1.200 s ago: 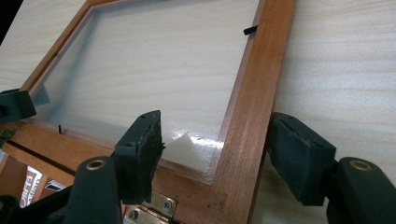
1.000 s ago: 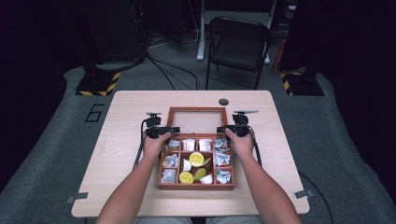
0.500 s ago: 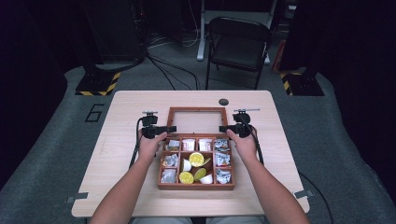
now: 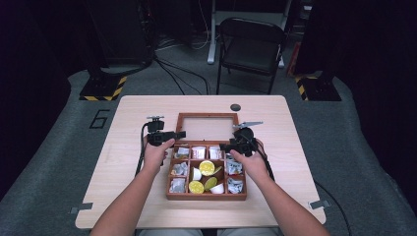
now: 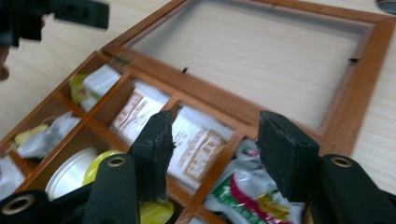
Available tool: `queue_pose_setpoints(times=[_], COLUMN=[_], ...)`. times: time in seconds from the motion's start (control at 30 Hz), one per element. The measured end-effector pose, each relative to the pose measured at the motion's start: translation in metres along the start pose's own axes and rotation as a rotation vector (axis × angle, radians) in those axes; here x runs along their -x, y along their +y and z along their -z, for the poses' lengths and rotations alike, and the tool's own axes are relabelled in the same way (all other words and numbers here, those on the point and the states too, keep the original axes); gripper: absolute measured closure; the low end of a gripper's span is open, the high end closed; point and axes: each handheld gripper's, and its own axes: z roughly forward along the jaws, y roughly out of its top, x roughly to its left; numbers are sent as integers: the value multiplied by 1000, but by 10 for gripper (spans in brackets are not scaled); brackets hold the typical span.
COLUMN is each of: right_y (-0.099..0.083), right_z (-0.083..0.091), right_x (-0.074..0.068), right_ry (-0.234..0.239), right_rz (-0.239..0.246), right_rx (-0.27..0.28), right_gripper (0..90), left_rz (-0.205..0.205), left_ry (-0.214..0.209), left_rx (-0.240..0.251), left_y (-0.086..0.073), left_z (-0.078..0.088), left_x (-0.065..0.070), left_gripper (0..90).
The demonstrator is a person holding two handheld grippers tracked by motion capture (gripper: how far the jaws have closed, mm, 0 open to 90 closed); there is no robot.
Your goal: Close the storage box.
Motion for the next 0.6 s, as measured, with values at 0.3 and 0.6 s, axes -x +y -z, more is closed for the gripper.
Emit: queue_pose_setpoints(times=[0.3, 0.6], right_y=[-20, -33], right_z=[-6, -19], right_x=[-24, -53], right_ry=[63, 87], right_rz=[42, 138], right_rx=[-50, -92], right_gripper=[449, 405], left_rz=[-1, -5], left_ry=[-3, 0], left_rx=[-4, -5], left_y=[-3, -3], left_z=[1, 3], left_x=[1, -1], left_gripper=[345, 346])
